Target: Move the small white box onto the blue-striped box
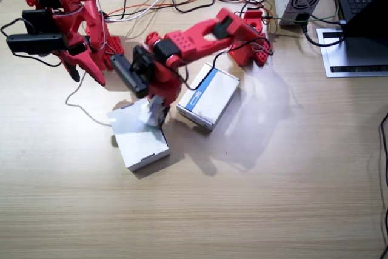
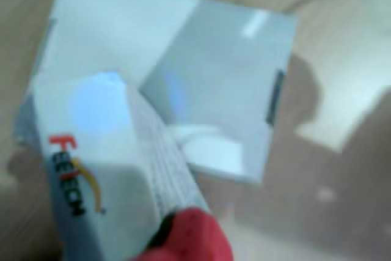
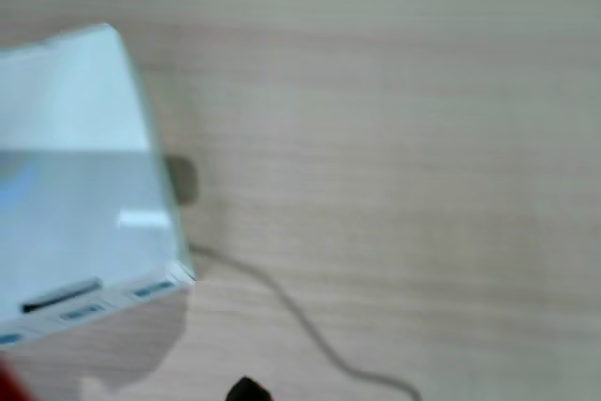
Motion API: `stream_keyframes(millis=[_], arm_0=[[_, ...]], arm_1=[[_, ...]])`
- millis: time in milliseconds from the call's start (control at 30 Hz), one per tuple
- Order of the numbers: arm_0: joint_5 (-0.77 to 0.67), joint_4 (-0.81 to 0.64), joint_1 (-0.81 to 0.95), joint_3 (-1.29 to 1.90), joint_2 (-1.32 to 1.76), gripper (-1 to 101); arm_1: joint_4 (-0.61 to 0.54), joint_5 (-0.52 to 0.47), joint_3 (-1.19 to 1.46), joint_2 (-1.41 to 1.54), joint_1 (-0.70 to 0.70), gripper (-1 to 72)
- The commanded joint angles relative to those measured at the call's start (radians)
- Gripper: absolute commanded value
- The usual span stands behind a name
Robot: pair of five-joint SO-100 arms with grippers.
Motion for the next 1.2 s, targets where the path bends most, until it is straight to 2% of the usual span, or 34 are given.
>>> stream_keyframes(millis=[0,133,233,300,400,433,533,633,667,700,767,800,833,867,900,933,1000,1067,1167], arm_0=[[-0.072,0.031,0.071,0.302,0.505,8],[-0.100,0.031,0.044,0.666,0.801,10],[-0.071,0.009,-0.054,0.965,0.881,13],[-0.049,-0.115,-0.141,1.138,0.907,16],[-0.081,-0.462,-0.302,1.382,1.124,30],[-0.072,-0.523,-0.345,1.408,1.161,33],[-0.094,-0.517,-0.411,1.336,1.215,35],[-0.097,-0.385,-0.364,1.273,1.378,35],[-0.092,-0.331,-0.345,1.250,1.442,33],[-0.072,-0.272,-0.339,1.224,1.517,29],[-0.021,-0.279,-0.440,1.272,1.796,17],[0.031,-0.330,-0.571,1.379,1.973,5],[0.078,-0.336,-0.706,1.473,2.077,0],[0.081,-0.334,-0.844,1.519,2.052,0],[0.127,-0.337,-0.928,1.605,2.069,0],[0.149,-0.353,-0.994,1.680,2.068,0],[0.143,-0.368,-1.045,1.824,2.068,0],[0.104,-0.397,-1.060,1.947,2.069,0],[0.117,-0.422,-1.066,2.134,2.068,0]], arm_1=[[0.035,0.049,-0.097,-0.029,-0.109,69.3],[0.051,0.118,-0.160,-0.058,-0.166,69.2],[0.057,0.143,-0.199,-0.064,-0.153,69.2],[0.058,0.149,-0.210,-0.055,-0.124,69.2],[0.060,0.172,-0.213,-0.040,-0.160,69.1],[0.060,0.175,-0.209,-0.040,-0.163,69.1],[0.060,0.166,-0.199,-0.052,-0.170,68.8],[0.054,0.170,-0.233,-0.110,-0.215,68.8],[0.034,0.176,-0.249,-0.137,-0.213,68.8],[-0.034,0.178,-0.247,-0.156,-0.155,67.4],[-0.123,0.144,-0.245,-0.238,-0.009,44.4],[-0.135,0.104,-0.225,-0.250,0.040,23.2],[-0.169,0.043,-0.150,-0.216,0.072,3.0],[-0.224,-0.008,-0.038,-0.160,0.098,0.2],[-0.311,-0.041,0.092,-0.087,0.120,0.2],[-0.380,-0.117,0.224,-0.023,0.138,0.2],[-0.400,-0.278,0.468,0.097,0.103,0.1],[-0.299,-0.423,0.701,0.383,0.051,0.1],[-0.344,-0.554,0.831,0.407,0.112,0.1]])
